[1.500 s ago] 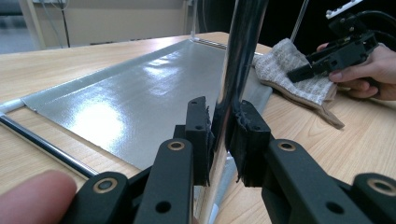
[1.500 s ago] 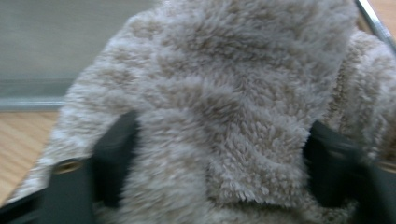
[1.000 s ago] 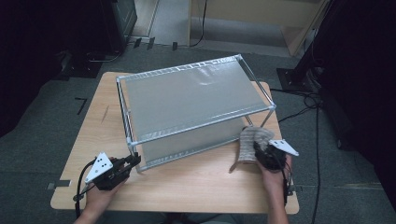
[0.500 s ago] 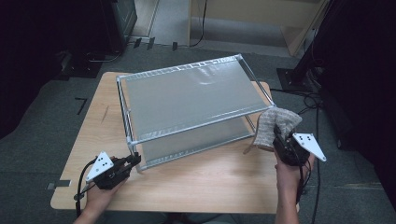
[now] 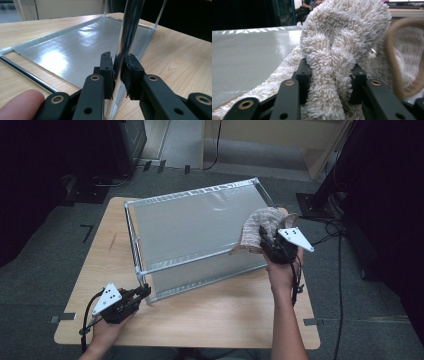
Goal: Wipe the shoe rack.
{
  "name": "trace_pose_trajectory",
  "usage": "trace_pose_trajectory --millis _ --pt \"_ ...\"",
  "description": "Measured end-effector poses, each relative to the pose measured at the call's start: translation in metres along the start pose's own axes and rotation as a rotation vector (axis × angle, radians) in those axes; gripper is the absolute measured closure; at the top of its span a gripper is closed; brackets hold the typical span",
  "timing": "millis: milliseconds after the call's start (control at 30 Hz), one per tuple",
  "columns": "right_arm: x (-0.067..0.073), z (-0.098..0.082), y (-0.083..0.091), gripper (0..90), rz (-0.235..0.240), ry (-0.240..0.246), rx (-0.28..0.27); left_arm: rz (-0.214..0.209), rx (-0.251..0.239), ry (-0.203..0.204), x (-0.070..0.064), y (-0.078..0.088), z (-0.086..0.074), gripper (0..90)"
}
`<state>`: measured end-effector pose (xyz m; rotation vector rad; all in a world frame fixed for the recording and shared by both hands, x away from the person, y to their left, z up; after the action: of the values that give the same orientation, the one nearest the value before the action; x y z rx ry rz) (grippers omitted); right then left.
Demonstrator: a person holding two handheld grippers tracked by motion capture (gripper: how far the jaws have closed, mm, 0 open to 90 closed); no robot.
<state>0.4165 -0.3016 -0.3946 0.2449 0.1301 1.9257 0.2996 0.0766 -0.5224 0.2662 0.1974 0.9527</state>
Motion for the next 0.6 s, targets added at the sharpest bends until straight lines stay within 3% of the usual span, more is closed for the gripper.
trace_pose_trajectory --millis 67,133,233,500,600 --pt "0.001 -0.002 0.002 65.9 -0.006 -0.015 0.015 -0.018 0.008 0.016 0.0 0.0 -0.001 78.4" --pt "0.002 -0.003 0.004 66.3 -0.013 0.014 0.053 -0.037 0.016 0.026 0.0 0.0 -0.002 78.0" --pt "0.003 -0.005 0.014 66.6 0.0 0.01 0.079 -0.063 0.018 0.034 -0.003 0.001 -0.003 77.6" --pt "0.002 -0.015 0.058 66.2 -0.019 -0.016 0.001 -0.1 0.011 -0.033 -0.02 0.006 -0.006 78.5" --pt "0.0 -0.013 0.062 65.0 0.008 -0.039 0.025 -0.107 0.01 -0.038 -0.024 0.007 -0.007 78.7"
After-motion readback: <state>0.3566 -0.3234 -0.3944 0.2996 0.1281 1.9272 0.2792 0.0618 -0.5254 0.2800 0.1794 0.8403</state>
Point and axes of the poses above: each handheld gripper's, and its own axes: y roughly backward along the jaws, z roughly out of its top, x roughly to its left, the point moved 10 cm from there along -y, roughly forward along the jaws, and after that the axes turned 12 degrees about z, right-handed, at the moved point
